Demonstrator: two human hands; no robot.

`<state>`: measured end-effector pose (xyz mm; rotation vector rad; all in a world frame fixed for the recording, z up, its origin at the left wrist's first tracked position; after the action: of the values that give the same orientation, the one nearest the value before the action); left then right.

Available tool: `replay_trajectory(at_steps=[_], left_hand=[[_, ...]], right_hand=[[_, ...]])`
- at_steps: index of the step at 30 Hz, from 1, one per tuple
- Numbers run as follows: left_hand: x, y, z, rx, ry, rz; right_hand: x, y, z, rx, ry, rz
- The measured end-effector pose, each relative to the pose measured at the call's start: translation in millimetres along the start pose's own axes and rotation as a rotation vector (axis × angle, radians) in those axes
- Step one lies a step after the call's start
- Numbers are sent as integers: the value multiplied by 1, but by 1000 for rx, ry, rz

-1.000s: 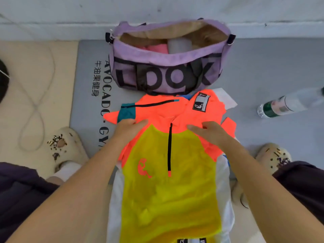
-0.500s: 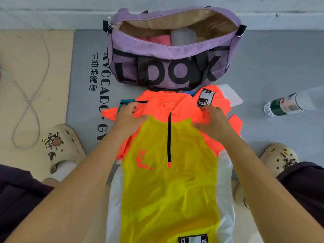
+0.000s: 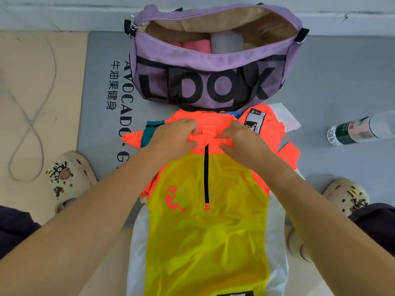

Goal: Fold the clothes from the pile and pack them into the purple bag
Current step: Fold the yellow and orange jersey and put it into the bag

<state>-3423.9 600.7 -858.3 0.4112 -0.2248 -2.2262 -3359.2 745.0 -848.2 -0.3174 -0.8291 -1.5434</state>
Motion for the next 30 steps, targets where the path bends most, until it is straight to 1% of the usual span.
replay_trajectory(at_steps=[2, 3, 5, 7, 8, 9, 10, 12, 13, 14, 17, 19, 20, 22, 24, 25, 26, 27, 29, 30], left_hand=[[1, 8, -1, 1, -62, -16], [4, 10, -2, 7, -84, -17], [9, 9, 4, -52, -25, 8], [15, 5, 13, -174, 119, 59], [18, 3, 14, -205, 180, 96], [22, 1, 10, -196, 235, 146], [29, 1, 3, -153, 292, 213], [44, 9, -17, -55, 373, 353], [51, 15, -25, -36, 385, 398], [57, 22, -31, -36, 375, 428], [72, 43, -43, -26, 312, 518], [79, 50, -51, 53, 271, 560], [81, 52, -54, 102, 262, 561], [81, 53, -57, 148, 291, 508], [80, 52, -50, 102, 341, 437], [81, 52, -44, 48, 363, 424], [83, 52, -37, -16, 377, 427], [85, 50, -29, -88, 367, 435], [87, 46, -10, -238, 289, 459], [86, 42, -2, -296, 240, 478]], right_hand=[[2, 8, -3, 37, 18, 41], [1, 9, 0, 23, 32, 46], [-3, 6, 13, -75, 43, 43], [-6, 0, 27, -198, -6, 43], [-6, -4, 31, -240, -48, 51], [-6, -7, 32, -256, -96, 54], [-8, -8, 31, -255, -154, 42], [-19, -5, 28, -268, -260, -42], [-29, -1, 26, -286, -286, -95], [-40, 6, 24, -302, -281, -159], [-79, 34, 22, -331, -165, -414], [-97, 50, 21, -299, -106, -539], [-103, 54, 21, -259, -87, -572], [-109, 56, 18, -151, -104, -570], [-106, 55, 16, -61, -226, -511], [-103, 53, 20, -73, -302, -474], [-100, 51, 28, -131, -374, -431], [-99, 48, 39, -225, -425, -387], [-97, 44, 57, -410, -443, -332], [-97, 42, 62, -460, -443, -327]])
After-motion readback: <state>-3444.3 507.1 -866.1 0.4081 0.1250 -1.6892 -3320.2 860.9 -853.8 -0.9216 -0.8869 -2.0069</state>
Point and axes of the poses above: each hand's wrist, its own y-axis away from the middle knuckle, its own z-axis out of the back of the hand, x = y × z, the point moved 8 cm from there along -y, towards the middle knuckle, and after that the axes turned 14 degrees about -y, right-handed, at the moved point
